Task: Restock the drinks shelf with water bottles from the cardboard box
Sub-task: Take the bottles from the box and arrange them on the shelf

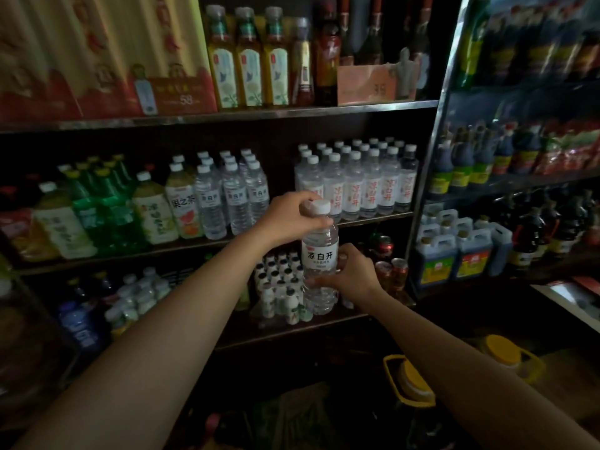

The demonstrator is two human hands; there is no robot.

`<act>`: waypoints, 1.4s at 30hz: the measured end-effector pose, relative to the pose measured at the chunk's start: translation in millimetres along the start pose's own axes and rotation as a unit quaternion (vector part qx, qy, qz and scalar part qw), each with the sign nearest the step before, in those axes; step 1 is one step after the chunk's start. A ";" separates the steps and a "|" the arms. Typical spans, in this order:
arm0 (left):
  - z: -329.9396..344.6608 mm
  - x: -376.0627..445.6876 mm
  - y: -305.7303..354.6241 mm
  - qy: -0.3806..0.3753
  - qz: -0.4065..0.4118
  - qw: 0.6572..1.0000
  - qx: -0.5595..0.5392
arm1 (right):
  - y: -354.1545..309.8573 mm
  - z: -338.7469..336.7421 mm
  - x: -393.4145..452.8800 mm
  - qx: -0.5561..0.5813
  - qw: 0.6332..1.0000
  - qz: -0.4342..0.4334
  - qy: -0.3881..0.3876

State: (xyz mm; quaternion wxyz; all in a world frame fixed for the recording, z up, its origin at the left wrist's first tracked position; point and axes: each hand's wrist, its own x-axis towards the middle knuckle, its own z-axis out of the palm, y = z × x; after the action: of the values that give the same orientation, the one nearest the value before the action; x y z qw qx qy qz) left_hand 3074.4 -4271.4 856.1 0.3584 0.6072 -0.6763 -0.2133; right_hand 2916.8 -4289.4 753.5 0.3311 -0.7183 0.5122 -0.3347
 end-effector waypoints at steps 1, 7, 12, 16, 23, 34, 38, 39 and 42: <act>-6.1 5.6 -6.1 0.004 -0.005 1.000 -0.003 | -1.7 4.9 9.8 -0.003 1.000 0.003 0.001; -40.8 46.0 -34.9 0.028 -0.008 0.999 0.035 | -12.7 29.0 78.1 0.010 0.999 -0.024 -0.032; -60.9 103.7 -56.8 0.035 -0.028 0.996 0.071 | -18.8 49.4 145.0 0.033 0.997 -0.047 -0.054; -72.1 151.0 -67.4 0.032 -0.030 0.991 0.127 | -17.5 62.3 196.9 0.014 0.996 -0.052 -0.065; -79.9 217.8 -90.2 0.014 -0.053 0.973 0.224 | -9.2 84.2 267.1 -0.029 0.996 -0.059 -0.065; -89.1 275.8 -119.1 -0.025 -0.071 0.960 0.270 | 0.7 114.2 319.5 -0.055 0.994 -0.063 -0.069; -93.1 294.0 -126.3 -0.026 -0.070 0.957 0.279 | -2.0 123.6 335.7 -0.040 0.996 -0.046 -0.068; -94.2 299.0 -128.8 -0.026 -0.071 0.957 0.281 | -3.2 125.7 339.6 -0.035 0.996 -0.045 -0.069; -99.1 312.7 -137.0 -0.023 -0.079 0.959 0.273 | -3.5 134.4 355.1 -0.024 0.996 -0.048 -0.069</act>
State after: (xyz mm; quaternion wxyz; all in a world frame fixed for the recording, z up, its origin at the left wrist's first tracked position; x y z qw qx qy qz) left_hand 3238.0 -4585.0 892.1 0.1457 0.7282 -0.6668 -0.0624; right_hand 3117.9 -4610.7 731.9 0.3320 -0.7708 0.4613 -0.2879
